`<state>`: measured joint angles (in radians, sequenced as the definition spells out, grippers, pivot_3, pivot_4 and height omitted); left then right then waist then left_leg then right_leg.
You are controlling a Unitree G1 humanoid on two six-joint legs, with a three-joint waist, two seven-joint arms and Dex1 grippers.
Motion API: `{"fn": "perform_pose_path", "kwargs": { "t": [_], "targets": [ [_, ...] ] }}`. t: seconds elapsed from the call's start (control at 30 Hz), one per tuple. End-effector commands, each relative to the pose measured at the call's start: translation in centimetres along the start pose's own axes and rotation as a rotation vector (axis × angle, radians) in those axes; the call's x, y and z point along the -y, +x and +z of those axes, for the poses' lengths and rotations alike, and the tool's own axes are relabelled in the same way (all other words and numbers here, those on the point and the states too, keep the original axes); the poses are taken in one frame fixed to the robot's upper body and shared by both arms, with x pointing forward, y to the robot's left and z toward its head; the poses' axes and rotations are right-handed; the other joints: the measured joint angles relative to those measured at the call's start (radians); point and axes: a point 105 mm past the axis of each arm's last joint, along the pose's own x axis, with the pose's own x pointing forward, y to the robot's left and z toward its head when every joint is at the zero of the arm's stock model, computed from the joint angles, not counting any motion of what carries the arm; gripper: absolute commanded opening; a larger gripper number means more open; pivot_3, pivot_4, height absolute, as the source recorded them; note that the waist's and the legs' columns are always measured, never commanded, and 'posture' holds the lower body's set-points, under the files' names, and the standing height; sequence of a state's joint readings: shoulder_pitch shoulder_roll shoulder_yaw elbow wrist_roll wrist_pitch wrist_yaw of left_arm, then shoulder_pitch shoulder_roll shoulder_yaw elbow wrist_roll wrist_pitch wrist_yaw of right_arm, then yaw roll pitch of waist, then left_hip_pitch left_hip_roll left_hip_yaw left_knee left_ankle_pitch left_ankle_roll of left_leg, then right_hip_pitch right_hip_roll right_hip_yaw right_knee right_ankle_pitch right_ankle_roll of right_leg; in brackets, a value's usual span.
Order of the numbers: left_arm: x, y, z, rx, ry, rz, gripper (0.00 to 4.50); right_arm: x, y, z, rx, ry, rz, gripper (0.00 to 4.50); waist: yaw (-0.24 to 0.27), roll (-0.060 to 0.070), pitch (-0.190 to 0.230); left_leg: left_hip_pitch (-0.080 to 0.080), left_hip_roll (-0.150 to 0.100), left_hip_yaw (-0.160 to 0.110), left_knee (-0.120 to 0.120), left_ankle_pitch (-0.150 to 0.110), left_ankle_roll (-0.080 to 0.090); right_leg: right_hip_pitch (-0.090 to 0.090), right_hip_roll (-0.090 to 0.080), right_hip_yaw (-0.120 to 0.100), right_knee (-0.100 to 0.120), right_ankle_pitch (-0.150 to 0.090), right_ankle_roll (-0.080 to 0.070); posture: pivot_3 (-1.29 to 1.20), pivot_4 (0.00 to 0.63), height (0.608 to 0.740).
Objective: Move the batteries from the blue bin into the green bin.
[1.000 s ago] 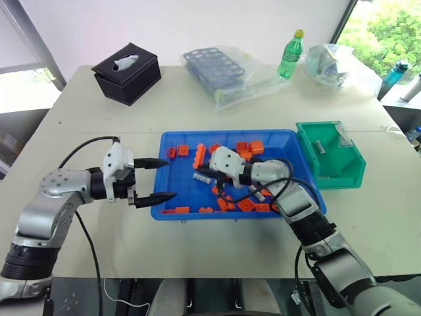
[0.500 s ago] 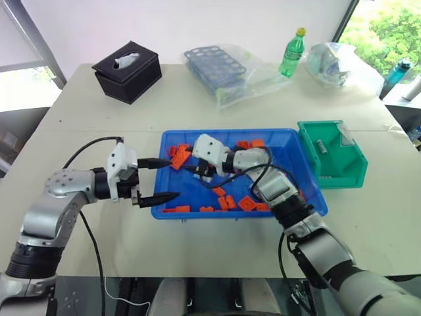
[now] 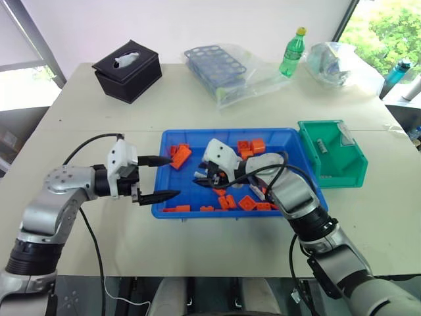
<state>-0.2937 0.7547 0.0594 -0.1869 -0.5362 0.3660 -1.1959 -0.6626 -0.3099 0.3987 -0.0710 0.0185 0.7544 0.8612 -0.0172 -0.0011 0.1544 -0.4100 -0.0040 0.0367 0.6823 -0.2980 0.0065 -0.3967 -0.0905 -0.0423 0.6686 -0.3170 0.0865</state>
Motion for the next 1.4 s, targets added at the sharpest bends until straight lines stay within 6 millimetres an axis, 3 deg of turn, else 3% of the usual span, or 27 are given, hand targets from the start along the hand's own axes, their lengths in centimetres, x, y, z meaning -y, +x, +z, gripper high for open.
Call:
{"fn": "perform_pose_path", "kwargs": {
  "t": [0.03,0.13,0.17,0.23,0.33,0.43,0.5,0.57,0.7,0.77,0.83,0.9,0.97,1.07,1.17,1.23,1.4],
  "targets": [
    [-0.1,0.1,0.8,0.024,0.020,-0.011,4.50,-0.5,0.3,0.0,0.009,0.025,0.024,2.31,0.000,0.000,0.000,0.000,0.000,0.000,0.000,0.000,0.000,0.000,0.000,0.000,0.000,0.000,0.000,0.00,0.150,0.716],
    [-0.2,0.2,0.8,0.025,0.023,-0.008,4.50,-0.7,0.5,-0.7,-0.012,0.043,0.045,2.31,0.000,0.000,0.000,0.000,0.000,0.000,0.000,0.000,0.000,0.000,0.000,0.000,0.000,0.000,0.000,0.00,0.150,0.716],
    [-0.2,0.2,0.9,0.026,0.025,-0.007,4.50,-0.7,0.6,-0.9,-0.018,0.046,0.048,2.07,0.000,0.000,0.000,0.000,0.000,0.000,0.000,0.000,0.000,0.000,0.000,0.000,0.000,0.000,0.000,0.00,0.150,0.716],
    [-0.2,0.2,0.9,0.027,0.027,-0.006,4.50,-0.6,0.7,-1.2,-0.029,0.041,0.048,1.50,0.000,0.000,0.000,0.000,0.000,0.000,0.000,0.000,0.000,0.000,0.000,0.000,0.000,0.000,0.000,0.00,0.150,0.716],
    [-0.3,0.3,0.9,0.030,0.030,-0.004,4.50,-0.4,0.7,-1.0,-0.025,0.033,0.041,0.06,0.000,0.000,0.000,0.000,0.000,0.000,0.000,0.000,0.000,0.000,0.001,0.000,0.000,0.000,0.000,0.00,0.150,0.716],
    [-0.3,0.3,1.0,0.033,0.031,-0.003,4.50,0.0,0.4,0.3,0.029,0.015,0.027,0.07,0.000,0.000,0.000,0.000,0.000,0.000,0.000,0.000,0.000,0.000,0.001,0.000,0.000,0.000,0.000,0.00,0.150,0.716],
    [-0.3,0.4,1.1,0.036,0.031,-0.006,4.50,0.4,-1.1,2.8,0.125,0.035,0.022,0.07,0.001,0.000,0.000,0.000,0.000,0.000,0.000,0.000,0.000,0.000,0.001,0.000,0.000,0.000,0.000,0.00,0.150,0.716],
    [-0.2,0.4,1.1,0.037,0.030,-0.011,4.50,1.9,-3.8,5.1,0.222,0.101,-0.025,0.07,0.002,0.000,0.000,0.000,0.000,0.000,0.000,0.000,0.000,0.000,0.001,0.000,0.000,0.000,0.000,0.00,0.150,0.716],
    [-0.2,0.5,1.1,0.042,0.026,-0.016,4.50,5.6,-9.0,5.7,0.283,0.193,-0.209,0.07,0.008,0.000,0.000,0.000,0.000,0.000,0.001,0.000,0.000,0.001,0.000,0.000,0.000,0.000,0.000,0.00,0.150,0.716],
    [-0.2,0.6,1.2,0.046,0.019,-0.016,4.50,7.5,-11.7,4.6,0.271,0.226,-0.330,0.07,0.008,0.000,0.000,0.000,-0.001,-0.002,0.001,-0.001,0.001,0.002,0.000,0.000,-0.001,0.000,0.000,0.00,0.150,0.716],
    [-0.4,0.7,1.1,0.046,0.013,-0.016,4.50,10.1,-16.6,0.9,0.190,0.266,-0.558,0.07,0.014,0.000,0.000,0.000,-0.001,-0.002,0.001,-0.001,0.002,0.003,-0.001,0.000,-0.002,0.000,0.000,0.00,0.150,0.716],
    [-0.5,0.8,1.0,0.046,0.012,-0.017,4.50,11.2,-20.7,-2.2,0.115,0.302,-0.715,0.07,0.025,0.000,0.000,0.000,-0.002,-0.003,0.001,-0.002,0.004,0.003,-0.002,0.000,-0.003,0.000,0.000,0.00,0.150,0.716],
    [-0.7,0.9,1.0,0.048,0.012,-0.020,4.50,11.5,-23.1,-4.2,0.063,0.325,-0.803,0.07,0.025,0.000,0.000,0.000,-0.004,-0.002,0.000,-0.003,0.005,0.003,-0.003,0.000,-0.003,0.000,0.000,0.00,0.150,0.716],
    [-0.8,1.1,1.0,0.052,0.011,-0.026,4.50,11.4,-25.1,-5.7,0.036,0.350,-0.873,0.07,0.005,0.000,0.000,0.000,-0.003,0.000,0.000,-0.002,0.004,0.003,-0.002,0.000,-0.002,0.000,0.000,0.00,0.150,0.716],
    [-1.0,1.4,1.0,0.056,0.013,-0.038,4.50,11.1,-25.4,-6.2,0.038,0.381,-0.894,0.07,-0.003,0.000,0.000,0.002,0.000,0.001,0.000,-0.002,0.005,0.004,0.000,0.001,-0.002,0.000,0.000,0.00,0.150,0.716],
    [-1.2,1.6,1.1,0.059,0.014,-0.044,4.50,10.9,-25.1,-6.4,0.047,0.402,-0.890,1.11,0.001,0.000,0.000,0.002,0.002,0.001,0.000,-0.003,0.005,0.003,0.002,0.002,-0.002,0.000,0.000,0.00,0.150,0.716],
    [-1.3,2.0,1.3,0.065,0.018,-0.054,4.50,11.4,-24.9,-5.8,0.016,0.329,-0.916,3.21,0.006,0.000,0.000,0.002,0.002,0.001,0.001,-0.002,0.005,0.003,0.002,0.002,-0.002,0.000,0.000,0.00,0.150,0.716]
  ]
}}
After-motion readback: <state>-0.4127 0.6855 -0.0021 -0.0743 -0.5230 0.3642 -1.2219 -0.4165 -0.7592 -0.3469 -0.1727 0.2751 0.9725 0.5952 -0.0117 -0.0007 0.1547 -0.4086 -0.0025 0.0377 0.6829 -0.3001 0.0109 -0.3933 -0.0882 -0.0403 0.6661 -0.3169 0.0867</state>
